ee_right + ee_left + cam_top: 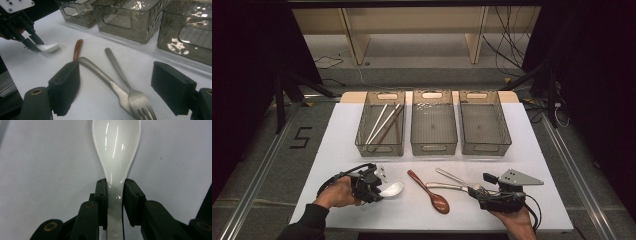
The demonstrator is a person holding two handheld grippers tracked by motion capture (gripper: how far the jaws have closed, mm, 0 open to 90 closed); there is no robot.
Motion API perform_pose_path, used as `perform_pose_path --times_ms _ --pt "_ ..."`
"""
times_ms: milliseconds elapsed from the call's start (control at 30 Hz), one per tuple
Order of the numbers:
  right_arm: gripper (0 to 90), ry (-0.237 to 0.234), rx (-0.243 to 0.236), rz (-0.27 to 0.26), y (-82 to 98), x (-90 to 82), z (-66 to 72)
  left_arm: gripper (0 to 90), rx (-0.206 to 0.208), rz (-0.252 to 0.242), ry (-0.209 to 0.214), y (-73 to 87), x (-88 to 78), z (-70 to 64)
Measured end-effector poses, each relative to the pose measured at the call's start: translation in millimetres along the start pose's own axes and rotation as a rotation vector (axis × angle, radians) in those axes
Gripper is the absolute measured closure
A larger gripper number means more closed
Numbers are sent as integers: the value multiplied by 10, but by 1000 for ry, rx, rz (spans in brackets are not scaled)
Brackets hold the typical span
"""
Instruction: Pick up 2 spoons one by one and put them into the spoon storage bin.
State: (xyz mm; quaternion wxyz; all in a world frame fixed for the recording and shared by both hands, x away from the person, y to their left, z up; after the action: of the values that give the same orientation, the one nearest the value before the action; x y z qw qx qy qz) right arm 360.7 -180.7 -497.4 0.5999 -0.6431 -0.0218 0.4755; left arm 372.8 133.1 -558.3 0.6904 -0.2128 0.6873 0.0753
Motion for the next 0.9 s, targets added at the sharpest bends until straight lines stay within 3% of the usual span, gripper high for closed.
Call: perform_pose_path --times_ms 333,600,733,900 --pt "240 0 -1 0 0 -1 -1 740 -112 -71 13 -61 -22 80" --pt "240 0 0 -1 -1 -1 -1 741 -234 -194 71 -192 -131 131" --pt "240 -1 0 -1 -1 -2 -1 742 -272 -259 97 -297 -236 158" --pt "240 -1 0 -2 -2 -2 -1 743 -285 -328 122 -469 -370 187"
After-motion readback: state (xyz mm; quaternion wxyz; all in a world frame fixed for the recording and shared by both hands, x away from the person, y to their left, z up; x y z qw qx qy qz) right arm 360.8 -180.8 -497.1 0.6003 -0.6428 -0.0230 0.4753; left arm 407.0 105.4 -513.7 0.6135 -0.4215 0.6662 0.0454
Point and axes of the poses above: each handheld gripper's, and its own axes: x roughly forward along the jaws, y roughly out of its underside, z roughly to its left, the point moved 10 cm from there along x, roughly forward along the jaws, and after that the axes turned 7 degrees about z, right-handed, at the moved point
